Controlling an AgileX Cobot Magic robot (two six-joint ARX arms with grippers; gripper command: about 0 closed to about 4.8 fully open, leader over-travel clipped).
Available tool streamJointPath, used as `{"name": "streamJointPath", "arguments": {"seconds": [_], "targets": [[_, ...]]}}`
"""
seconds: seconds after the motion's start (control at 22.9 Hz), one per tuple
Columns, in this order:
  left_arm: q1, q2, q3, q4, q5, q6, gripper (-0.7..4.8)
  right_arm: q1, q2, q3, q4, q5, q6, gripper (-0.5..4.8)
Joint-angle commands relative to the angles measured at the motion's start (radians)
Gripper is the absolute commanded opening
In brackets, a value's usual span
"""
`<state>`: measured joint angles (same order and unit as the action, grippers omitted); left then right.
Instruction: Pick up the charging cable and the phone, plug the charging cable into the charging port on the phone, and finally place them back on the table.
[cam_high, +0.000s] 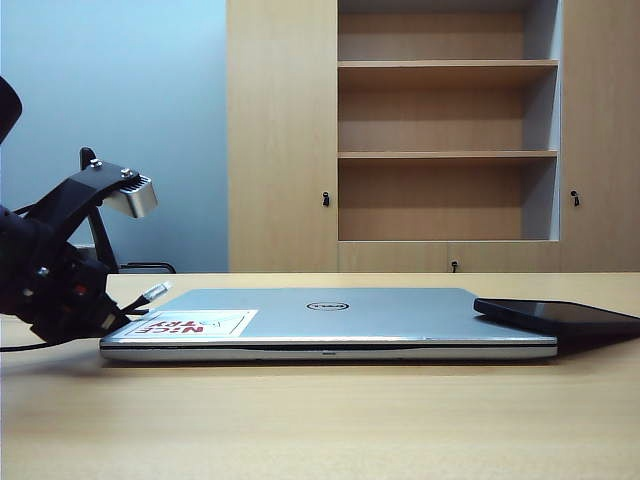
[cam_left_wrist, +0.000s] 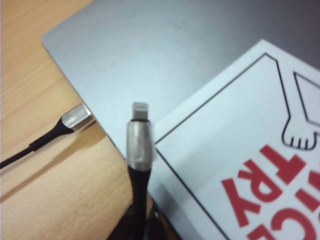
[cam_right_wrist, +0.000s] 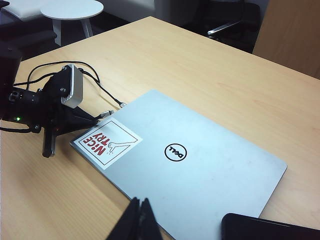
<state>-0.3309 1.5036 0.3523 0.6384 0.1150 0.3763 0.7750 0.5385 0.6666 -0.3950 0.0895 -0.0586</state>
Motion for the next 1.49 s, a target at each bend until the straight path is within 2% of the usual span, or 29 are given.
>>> {"name": "streamJointPath", "arguments": {"seconds": [0.04, 0.31, 0.44, 0.53, 0.61, 0.83, 1.14, 1.23, 1.4, 1.49], "targets": [[-0.004, -0.023, 0.003, 0.010, 0.005, -0.049, -0.06, -0.001, -0.003, 0.007, 0.018, -0.002, -0.002, -0.06], [-0.004, -0.157, 0.005, -0.043, 0.005, -0.119, -0.06, -0.001, -0.001, 0.007, 0.020, 0.034, 0.041, -0.06], [-0.004, -0.271, 0.005, -0.147, 0.005, -0.236, -0.06, -0.008, -0.002, 0.007, 0.014, 0.095, 0.165, -0.06], [-0.012, -0.331, 0.005, -0.230, 0.005, -0.292, -0.06, -0.035, 0.000, 0.007, 0.001, 0.092, 0.232, -0.06], [-0.035, -0.381, 0.005, -0.309, 0.005, -0.311, -0.06, -0.078, 0.000, 0.007, -0.019, 0.083, 0.269, -0.05], [-0.131, -0.441, 0.006, -0.402, 0.005, -0.310, -0.06, -0.218, 0.006, 0.007, -0.024, -0.008, 0.314, -0.05], [-0.223, -0.441, 0.018, -0.443, 0.005, -0.363, -0.06, -0.409, 0.048, -0.039, 0.002, -0.221, 0.445, -0.06], [-0.241, -0.441, 0.018, -0.443, 0.005, -0.363, -0.06, -0.452, 0.069, -0.050, 0.003, -0.235, 0.491, -0.05], [-0.306, -0.441, 0.018, -0.443, 0.005, -0.363, -0.06, -0.552, 0.146, -0.056, 0.011, -0.251, 0.498, -0.05], [-0.331, -0.441, 0.018, -0.443, 0.005, -0.363, -0.06, -0.589, 0.190, -0.059, 0.023, -0.302, 0.498, -0.05]]}}
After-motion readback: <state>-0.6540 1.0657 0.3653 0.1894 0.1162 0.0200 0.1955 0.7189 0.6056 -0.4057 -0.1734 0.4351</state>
